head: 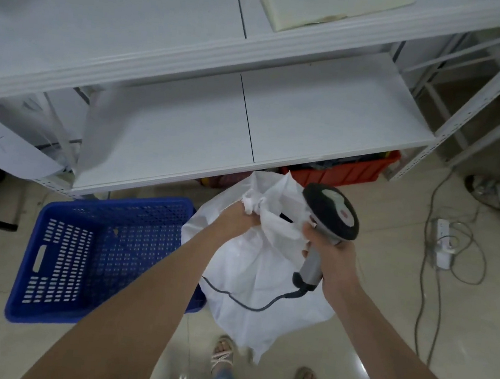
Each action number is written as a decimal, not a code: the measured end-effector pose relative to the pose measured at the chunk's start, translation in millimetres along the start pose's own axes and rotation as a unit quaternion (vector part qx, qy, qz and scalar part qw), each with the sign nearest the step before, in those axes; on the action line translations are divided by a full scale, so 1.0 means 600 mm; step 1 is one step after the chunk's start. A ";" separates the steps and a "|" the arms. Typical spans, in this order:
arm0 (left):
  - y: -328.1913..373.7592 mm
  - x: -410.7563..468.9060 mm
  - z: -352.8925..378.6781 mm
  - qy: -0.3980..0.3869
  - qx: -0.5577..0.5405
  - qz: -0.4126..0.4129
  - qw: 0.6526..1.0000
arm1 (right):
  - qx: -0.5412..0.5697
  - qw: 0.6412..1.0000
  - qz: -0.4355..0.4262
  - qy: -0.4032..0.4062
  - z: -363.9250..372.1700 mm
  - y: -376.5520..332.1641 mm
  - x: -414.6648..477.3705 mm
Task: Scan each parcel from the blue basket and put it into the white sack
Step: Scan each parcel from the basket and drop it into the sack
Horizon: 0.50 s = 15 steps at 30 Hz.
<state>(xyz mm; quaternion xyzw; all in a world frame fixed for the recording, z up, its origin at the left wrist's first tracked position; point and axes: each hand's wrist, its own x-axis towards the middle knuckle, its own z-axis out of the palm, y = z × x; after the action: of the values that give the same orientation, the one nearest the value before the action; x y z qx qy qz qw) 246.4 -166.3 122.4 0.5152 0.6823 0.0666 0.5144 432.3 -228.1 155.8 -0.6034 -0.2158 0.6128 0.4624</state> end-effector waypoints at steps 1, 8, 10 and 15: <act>-0.005 0.009 -0.002 0.011 -0.021 -0.008 1.000 | 0.005 1.000 0.017 -0.014 0.006 0.008 0.005; -0.008 0.077 0.006 0.122 -0.078 -0.078 0.986 | -0.029 0.992 0.098 -0.075 0.077 0.076 0.130; -0.026 0.060 0.017 0.192 0.013 0.022 0.981 | 0.003 0.988 0.135 -0.073 0.086 0.091 0.164; -0.100 0.052 0.069 0.161 0.416 0.184 0.876 | 0.024 0.975 0.214 -0.059 0.071 0.116 0.207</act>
<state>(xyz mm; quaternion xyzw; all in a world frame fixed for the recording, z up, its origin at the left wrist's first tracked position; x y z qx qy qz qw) 242.4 -187.9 46.4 0.7803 0.6131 -0.0479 0.1138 390.3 -146.2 38.9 -0.5870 -0.0932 0.7373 0.3213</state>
